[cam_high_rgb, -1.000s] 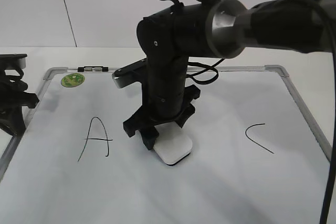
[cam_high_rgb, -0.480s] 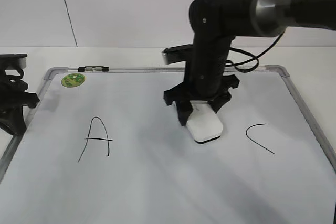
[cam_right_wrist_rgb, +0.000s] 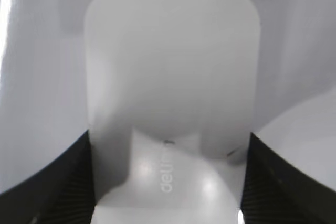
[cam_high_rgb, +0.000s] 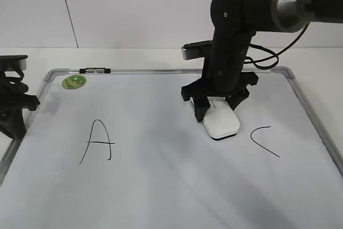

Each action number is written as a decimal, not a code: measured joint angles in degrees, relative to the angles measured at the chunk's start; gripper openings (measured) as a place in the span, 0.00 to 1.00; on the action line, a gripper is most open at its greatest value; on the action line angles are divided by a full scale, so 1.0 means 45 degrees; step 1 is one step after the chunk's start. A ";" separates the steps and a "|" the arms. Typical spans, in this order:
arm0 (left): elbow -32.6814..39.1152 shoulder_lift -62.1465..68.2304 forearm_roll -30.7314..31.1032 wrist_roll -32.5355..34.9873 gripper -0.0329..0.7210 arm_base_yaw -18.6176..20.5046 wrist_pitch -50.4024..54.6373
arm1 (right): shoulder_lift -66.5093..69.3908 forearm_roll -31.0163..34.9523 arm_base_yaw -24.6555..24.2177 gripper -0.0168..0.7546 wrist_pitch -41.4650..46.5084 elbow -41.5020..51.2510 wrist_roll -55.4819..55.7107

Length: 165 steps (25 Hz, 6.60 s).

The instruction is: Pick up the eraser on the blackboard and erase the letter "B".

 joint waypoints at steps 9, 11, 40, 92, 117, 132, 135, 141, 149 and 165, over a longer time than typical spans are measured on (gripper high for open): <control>0.0000 0.0000 -0.0161 0.0000 0.12 0.0022 -0.0065 | 0.0000 -0.0098 0.2286 0.70 0.0024 -0.0021 -0.0361; 0.0000 0.0000 -0.0191 0.0000 0.12 0.0022 -0.0050 | 0.0000 -0.0098 0.2363 0.70 0.0024 -0.0030 -0.0368; 0.0000 0.0000 -0.0403 0.0000 0.12 0.0040 -0.0149 | -0.2378 0.1077 -0.4087 0.70 0.1573 -0.0493 -0.1010; 0.0000 0.0000 -0.0521 0.0024 0.12 0.0040 -0.0178 | -0.3130 0.0731 -0.5340 0.70 -0.2388 0.5023 -0.2201; 0.0000 0.0000 -0.0521 0.0047 0.12 0.0040 -0.0178 | -0.3079 0.0566 -0.5340 0.78 0.0013 0.3477 -0.2022; -0.0165 0.0079 -0.0236 0.0146 0.48 0.0040 -0.0111 | -0.3377 0.1152 -0.5340 0.78 0.1475 0.0728 -0.1973; -0.0776 0.0204 -0.0319 0.0146 0.52 0.0040 0.0376 | -0.3801 0.1246 -0.5340 0.78 0.1523 0.0717 -0.1973; -0.2986 0.0223 -0.0348 0.0146 0.52 0.0040 0.2858 | -0.4706 0.1296 -0.5340 0.78 0.1572 0.0717 -0.1943; -0.4116 -0.0818 -0.0438 -0.0175 0.43 0.0018 0.3834 | -0.7622 0.1288 -0.5340 0.78 0.1597 0.2337 -0.1937; -0.0343 -0.7677 0.1186 -0.0558 0.41 0.0018 0.4097 | -1.4458 0.0506 -0.5340 0.78 0.1902 0.7020 -0.1913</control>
